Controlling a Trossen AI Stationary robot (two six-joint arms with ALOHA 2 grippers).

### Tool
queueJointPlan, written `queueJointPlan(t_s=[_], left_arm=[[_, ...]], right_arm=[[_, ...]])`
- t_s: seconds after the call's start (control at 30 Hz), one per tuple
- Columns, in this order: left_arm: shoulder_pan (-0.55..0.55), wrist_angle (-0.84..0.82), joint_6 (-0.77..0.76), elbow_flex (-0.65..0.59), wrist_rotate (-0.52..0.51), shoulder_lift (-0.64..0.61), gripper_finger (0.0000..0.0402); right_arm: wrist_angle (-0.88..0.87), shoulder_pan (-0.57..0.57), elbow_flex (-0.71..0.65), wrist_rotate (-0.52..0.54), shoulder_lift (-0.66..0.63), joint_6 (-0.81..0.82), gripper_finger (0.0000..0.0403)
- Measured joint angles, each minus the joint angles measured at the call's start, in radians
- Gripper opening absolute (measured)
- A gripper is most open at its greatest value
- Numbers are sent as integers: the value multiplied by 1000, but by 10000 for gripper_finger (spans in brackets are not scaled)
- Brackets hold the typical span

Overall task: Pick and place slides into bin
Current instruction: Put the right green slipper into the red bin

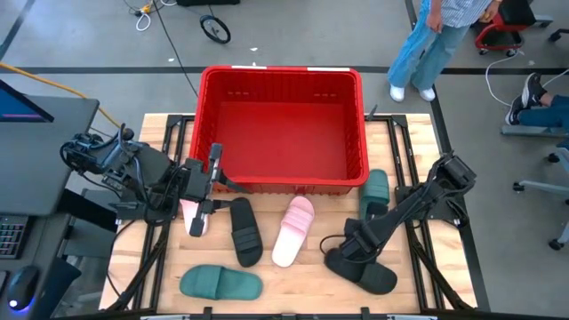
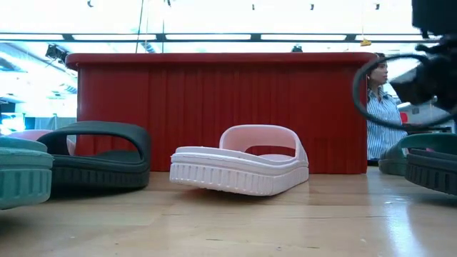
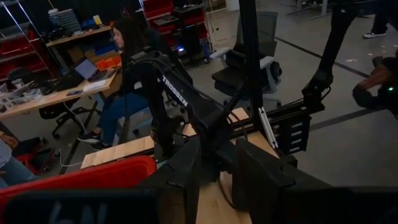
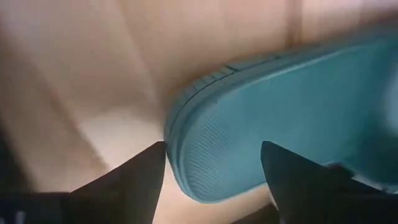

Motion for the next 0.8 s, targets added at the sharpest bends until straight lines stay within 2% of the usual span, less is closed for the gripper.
queueJointPlan(t_s=[0.17,0.27,0.37,0.57,0.6,0.8], left_arm=[[0,0,0,0,0,0,102],[0,0,0,0,0,0,99],[0,1,0,0,0,0,98],[0,1,-1,0,0,0,100],[0,1,-2,0,0,1,99],[0,5,-64,0,0,1,89]], right_arm=[[96,0,-89,-7,-34,20,260],[156,0,-126,-6,-50,21,239],[167,0,-142,-5,-53,21,191],[167,5,-126,-20,-106,11,47],[164,6,-117,-31,-129,11,36],[154,32,-20,-191,-333,92,34]])
